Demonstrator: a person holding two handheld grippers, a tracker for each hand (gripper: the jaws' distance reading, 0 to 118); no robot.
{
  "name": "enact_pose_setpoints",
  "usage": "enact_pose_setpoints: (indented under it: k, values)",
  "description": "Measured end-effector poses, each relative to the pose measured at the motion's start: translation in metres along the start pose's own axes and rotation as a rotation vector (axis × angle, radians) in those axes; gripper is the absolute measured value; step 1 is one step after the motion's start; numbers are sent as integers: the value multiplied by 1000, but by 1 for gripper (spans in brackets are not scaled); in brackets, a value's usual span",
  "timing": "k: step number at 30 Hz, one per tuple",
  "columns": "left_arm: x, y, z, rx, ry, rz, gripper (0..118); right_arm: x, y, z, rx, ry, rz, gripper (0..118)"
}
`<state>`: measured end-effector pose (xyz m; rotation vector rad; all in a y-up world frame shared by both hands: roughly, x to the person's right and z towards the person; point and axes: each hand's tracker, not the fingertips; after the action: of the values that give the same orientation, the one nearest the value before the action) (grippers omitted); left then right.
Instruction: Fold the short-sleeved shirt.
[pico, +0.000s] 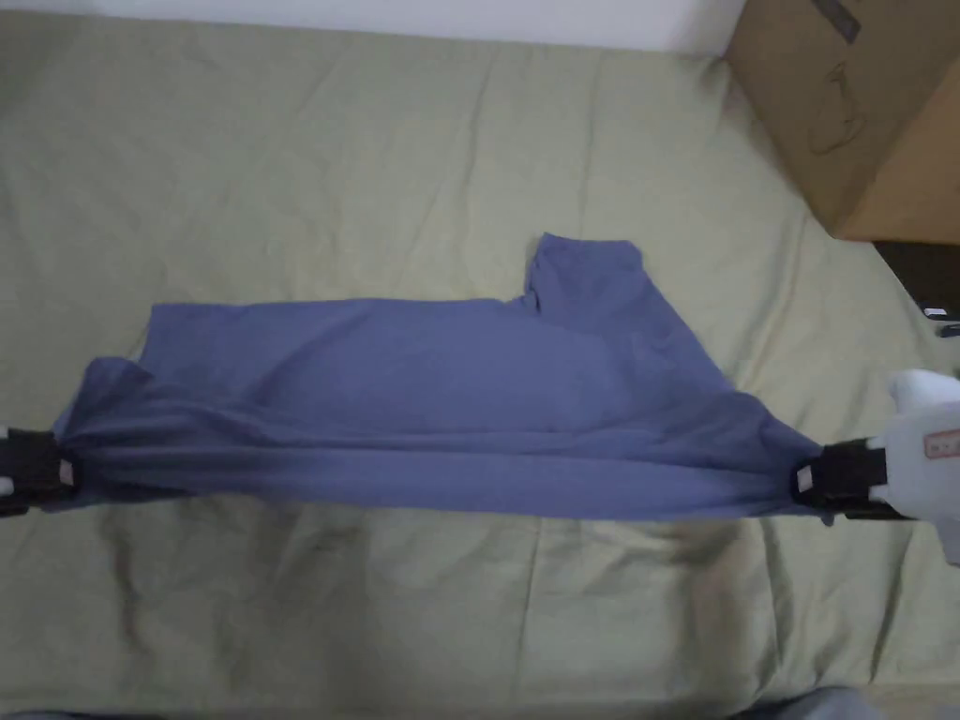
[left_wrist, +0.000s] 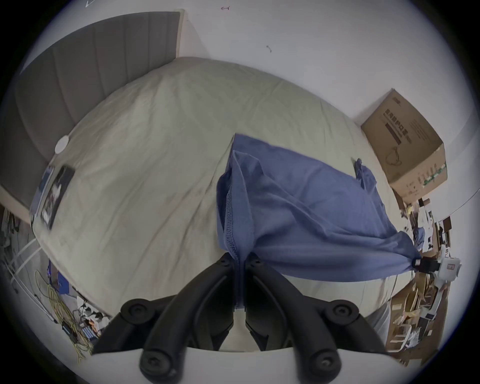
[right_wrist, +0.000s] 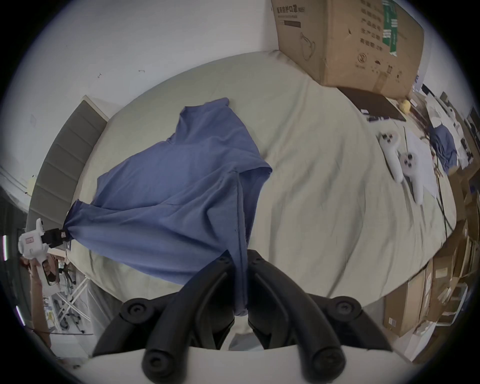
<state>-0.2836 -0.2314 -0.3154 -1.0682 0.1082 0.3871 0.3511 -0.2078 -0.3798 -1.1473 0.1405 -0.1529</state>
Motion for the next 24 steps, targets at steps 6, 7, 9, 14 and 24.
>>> enact_pose_setpoints:
  k: [6, 7, 9, 14, 24]
  values:
    - [-17, -64, -35, -129, 150, 65, 28, 19, -41, -33, -40, -29, -4, 11]
    - [-20, -68, -36, -130, 186, 69, 59, 9, -43, -27, -35, -58, 11, 32]
    - [-23, -67, -27, -68, 210, 61, 96, 1, -40, -15, -4, -126, 53, 89]
    - [3, -32, 26, 204, 162, 1, 99, -20, -12, 47, 283, -123, 76, 109]
    - [112, -19, 108, 861, 61, -197, 96, -89, -6, 117, 932, -81, 228, 112]
